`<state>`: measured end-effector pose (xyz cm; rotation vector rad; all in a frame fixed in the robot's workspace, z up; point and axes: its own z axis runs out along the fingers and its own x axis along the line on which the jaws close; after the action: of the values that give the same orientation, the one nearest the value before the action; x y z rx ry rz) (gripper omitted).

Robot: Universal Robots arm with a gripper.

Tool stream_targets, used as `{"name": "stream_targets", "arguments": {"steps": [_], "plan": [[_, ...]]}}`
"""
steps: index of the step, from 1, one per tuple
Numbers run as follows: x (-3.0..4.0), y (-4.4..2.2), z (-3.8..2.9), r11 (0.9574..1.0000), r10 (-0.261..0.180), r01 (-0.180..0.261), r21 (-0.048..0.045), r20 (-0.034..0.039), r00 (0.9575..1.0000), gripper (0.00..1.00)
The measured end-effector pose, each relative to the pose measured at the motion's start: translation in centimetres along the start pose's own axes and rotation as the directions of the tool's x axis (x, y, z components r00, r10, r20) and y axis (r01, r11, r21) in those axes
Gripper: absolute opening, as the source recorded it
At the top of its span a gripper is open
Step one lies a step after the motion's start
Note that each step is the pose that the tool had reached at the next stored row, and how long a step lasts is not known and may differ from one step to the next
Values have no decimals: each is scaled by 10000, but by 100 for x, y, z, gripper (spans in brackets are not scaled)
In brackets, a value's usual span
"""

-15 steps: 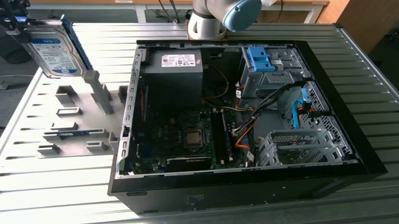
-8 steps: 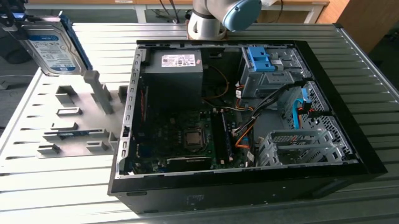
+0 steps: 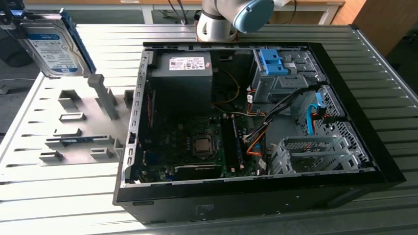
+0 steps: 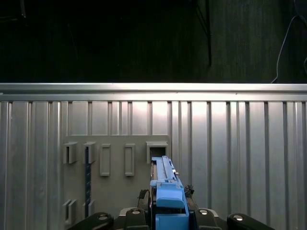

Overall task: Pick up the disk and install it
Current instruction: 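Pick up the disk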

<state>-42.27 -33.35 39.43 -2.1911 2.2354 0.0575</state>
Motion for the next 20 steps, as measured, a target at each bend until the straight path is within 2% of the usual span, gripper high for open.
{"name": "stream_targets", "arguments": {"steps": [20], "plan": [[-5,3,-153,10000,0,0,0,0,10000,36]]}}
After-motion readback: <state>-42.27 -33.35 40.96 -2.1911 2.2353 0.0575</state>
